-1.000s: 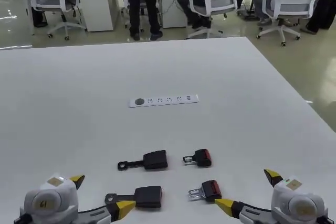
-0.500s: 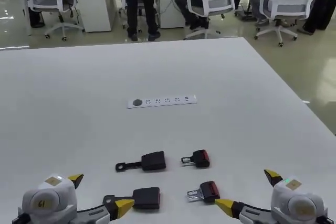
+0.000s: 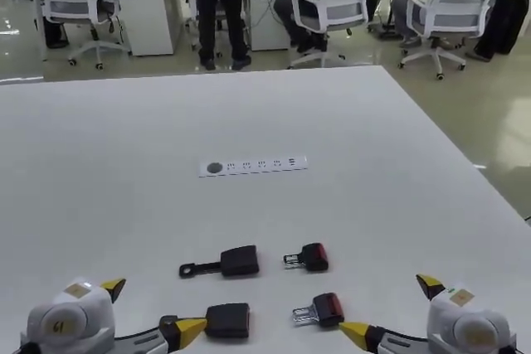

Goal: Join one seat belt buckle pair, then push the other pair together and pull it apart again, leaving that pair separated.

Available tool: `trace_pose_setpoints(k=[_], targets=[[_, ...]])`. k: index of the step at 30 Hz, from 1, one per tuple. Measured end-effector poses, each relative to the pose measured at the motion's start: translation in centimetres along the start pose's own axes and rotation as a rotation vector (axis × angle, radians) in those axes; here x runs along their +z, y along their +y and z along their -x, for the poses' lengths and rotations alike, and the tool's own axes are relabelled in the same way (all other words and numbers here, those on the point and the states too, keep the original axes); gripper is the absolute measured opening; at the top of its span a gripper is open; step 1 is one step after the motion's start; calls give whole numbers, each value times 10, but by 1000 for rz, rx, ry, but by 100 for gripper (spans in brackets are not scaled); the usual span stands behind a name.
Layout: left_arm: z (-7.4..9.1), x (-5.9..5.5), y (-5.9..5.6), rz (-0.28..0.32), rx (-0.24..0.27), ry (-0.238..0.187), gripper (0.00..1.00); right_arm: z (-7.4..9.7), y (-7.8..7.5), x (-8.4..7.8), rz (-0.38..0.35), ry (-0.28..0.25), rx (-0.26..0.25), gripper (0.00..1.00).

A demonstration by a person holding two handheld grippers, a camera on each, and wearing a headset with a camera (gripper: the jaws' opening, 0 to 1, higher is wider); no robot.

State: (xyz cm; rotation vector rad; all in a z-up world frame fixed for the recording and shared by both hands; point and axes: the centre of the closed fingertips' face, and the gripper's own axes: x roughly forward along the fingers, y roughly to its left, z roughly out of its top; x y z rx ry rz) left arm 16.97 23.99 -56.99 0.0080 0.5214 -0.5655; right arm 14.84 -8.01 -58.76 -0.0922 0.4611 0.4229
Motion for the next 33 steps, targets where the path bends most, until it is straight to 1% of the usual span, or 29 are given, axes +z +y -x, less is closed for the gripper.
trace_pose_setpoints(k=[3, 7, 14, 23, 29, 33], targets=[[-1, -1, -1, -3, -3, 0, 100, 0, -2, 0, -1, -2, -1, 99], [-1, 0, -6, -2, -3, -1, 100, 0, -3, 0, 1, -2, -2, 99], [-2, -1, -4, -4, -3, -1, 100, 3, -3, -2, -3, 1, -3, 99], [-2, -1, -7, -12, -8, 5, 100, 4, -3, -1, -8, -3, -5, 99], [-3, -1, -14, -21, -21, 11, 100, 3, -3, -1, -5, 2, -5, 99], [-3, -1, -15, -24, -23, 12, 100, 4, -2, -1, -2, 3, -3, 99]])
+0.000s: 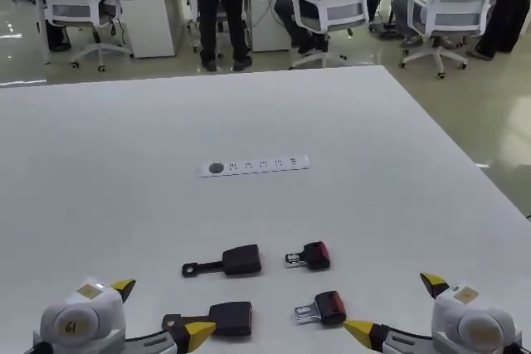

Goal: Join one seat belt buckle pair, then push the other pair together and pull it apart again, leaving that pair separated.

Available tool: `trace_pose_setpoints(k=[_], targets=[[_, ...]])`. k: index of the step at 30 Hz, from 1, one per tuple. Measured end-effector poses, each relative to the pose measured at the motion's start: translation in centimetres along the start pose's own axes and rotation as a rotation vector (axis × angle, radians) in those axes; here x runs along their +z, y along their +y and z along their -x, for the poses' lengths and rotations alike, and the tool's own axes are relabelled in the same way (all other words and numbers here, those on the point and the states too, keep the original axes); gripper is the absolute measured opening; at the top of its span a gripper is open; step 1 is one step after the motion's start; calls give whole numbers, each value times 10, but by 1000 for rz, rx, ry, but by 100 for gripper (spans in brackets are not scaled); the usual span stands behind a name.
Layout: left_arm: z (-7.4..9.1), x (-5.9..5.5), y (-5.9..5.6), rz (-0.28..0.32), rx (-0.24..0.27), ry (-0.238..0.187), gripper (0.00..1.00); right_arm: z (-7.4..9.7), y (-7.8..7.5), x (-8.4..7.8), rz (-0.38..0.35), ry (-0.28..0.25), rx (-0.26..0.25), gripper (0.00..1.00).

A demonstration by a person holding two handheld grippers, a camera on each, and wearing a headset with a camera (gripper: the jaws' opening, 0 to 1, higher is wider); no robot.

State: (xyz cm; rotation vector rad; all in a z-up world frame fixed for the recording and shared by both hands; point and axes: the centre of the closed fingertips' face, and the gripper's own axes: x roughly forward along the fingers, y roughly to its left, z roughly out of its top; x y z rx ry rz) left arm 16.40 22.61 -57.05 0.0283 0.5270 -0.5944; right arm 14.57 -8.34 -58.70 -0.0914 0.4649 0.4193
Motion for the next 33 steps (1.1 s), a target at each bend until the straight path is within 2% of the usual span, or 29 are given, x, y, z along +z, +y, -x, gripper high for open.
trace_pose_setpoints(k=[16, 25, 28, 33], targets=[[-2, -4, 2, -1, -5, 15, 100, -2, 4, -5, -7, 10, 8, 98], [-5, -5, -5, -5, -14, 28, 100, -3, 6, -6, -8, 21, 15, 97], [-7, -4, -4, -26, -22, 9, 100, -4, 6, -7, -8, 22, 17, 96], [-10, -5, -5, -22, -30, 29, 100, -10, 6, -8, -10, 26, 23, 96]])
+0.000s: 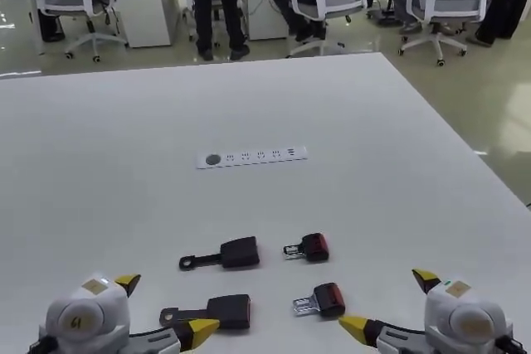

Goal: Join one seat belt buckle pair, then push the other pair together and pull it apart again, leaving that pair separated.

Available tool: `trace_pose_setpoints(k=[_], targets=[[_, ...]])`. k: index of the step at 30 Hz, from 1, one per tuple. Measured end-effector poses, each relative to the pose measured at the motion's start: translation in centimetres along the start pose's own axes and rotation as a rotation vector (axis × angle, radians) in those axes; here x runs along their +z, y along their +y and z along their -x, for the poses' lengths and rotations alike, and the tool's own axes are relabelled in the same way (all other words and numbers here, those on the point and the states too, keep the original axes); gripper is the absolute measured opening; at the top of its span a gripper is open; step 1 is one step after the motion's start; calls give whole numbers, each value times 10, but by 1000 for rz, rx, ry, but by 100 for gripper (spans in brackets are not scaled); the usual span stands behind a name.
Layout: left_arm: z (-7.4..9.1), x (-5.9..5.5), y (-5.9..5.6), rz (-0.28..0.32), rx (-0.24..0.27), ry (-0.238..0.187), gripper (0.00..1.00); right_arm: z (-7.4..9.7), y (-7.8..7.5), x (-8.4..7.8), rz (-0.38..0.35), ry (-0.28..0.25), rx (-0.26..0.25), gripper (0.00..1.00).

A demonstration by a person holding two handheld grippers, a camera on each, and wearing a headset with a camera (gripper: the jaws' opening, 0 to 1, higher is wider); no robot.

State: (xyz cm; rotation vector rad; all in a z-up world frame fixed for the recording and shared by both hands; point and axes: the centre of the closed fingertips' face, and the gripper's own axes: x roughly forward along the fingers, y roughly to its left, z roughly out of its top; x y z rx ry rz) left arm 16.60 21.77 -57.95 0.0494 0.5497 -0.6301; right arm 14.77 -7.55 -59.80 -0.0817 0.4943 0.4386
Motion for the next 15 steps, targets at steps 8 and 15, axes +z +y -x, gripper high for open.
trace_pose_setpoints(k=[8, 15], targets=[[-10, -3, 2, -4, -17, 13, 100, -8, 3, -2, -3, 9, 16, 95], [-20, -6, -2, -6, -39, 30, 100, -16, 4, -7, -4, 32, 30, 94]])
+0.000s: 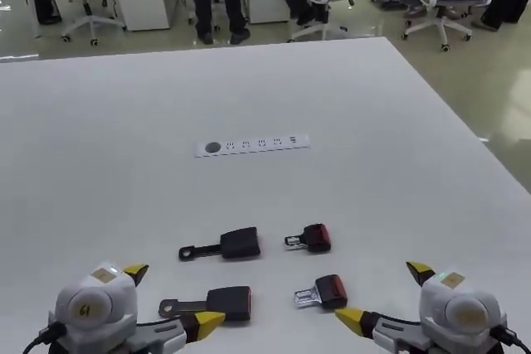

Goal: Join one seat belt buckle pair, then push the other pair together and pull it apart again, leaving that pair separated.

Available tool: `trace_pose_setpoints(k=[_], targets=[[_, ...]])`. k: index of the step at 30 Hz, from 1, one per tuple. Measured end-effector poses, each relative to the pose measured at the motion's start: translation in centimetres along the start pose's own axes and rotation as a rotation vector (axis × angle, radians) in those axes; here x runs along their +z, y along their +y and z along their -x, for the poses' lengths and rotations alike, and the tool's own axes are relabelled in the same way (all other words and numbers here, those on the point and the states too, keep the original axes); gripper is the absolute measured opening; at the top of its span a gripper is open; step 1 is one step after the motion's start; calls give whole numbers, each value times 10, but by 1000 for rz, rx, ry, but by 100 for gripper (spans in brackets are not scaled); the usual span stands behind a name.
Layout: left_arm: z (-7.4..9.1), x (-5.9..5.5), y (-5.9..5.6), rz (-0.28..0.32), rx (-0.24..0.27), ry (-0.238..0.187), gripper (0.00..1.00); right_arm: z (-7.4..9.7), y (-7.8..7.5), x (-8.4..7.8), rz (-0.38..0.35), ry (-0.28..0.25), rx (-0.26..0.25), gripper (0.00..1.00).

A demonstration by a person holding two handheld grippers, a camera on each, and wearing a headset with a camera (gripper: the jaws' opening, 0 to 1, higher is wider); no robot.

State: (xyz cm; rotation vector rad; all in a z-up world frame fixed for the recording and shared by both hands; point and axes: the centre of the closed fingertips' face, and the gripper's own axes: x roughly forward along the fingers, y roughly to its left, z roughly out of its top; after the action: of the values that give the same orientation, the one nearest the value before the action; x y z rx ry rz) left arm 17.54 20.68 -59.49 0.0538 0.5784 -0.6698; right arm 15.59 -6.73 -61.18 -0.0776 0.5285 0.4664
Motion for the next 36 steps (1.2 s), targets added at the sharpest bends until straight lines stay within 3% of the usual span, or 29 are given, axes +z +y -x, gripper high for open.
trace_pose_setpoints(k=[13, 20, 22, 26, 28, 36], targets=[[-19, -5, -3, -33, -62, 22, 100, -20, 10, -1, 54, 34, 65, 90], [-26, -4, -8, -56, -119, 11, 97, -32, 8, -6, 75, 50, 102, 87], [-30, -7, -9, -62, -139, 32, 97, -34, 10, -7, 76, 52, 112, 86], [-33, -10, -12, -106, -179, 59, 96, -39, 21, -8, 71, 75, 167, 85], [-34, -8, -13, -139, -188, 50, 93, -41, 24, -10, 77, 82, 182, 84], [-45, -9, -18, -183, -255, 75, 88, -51, 32, -15, 119, 116, 257, 83]])
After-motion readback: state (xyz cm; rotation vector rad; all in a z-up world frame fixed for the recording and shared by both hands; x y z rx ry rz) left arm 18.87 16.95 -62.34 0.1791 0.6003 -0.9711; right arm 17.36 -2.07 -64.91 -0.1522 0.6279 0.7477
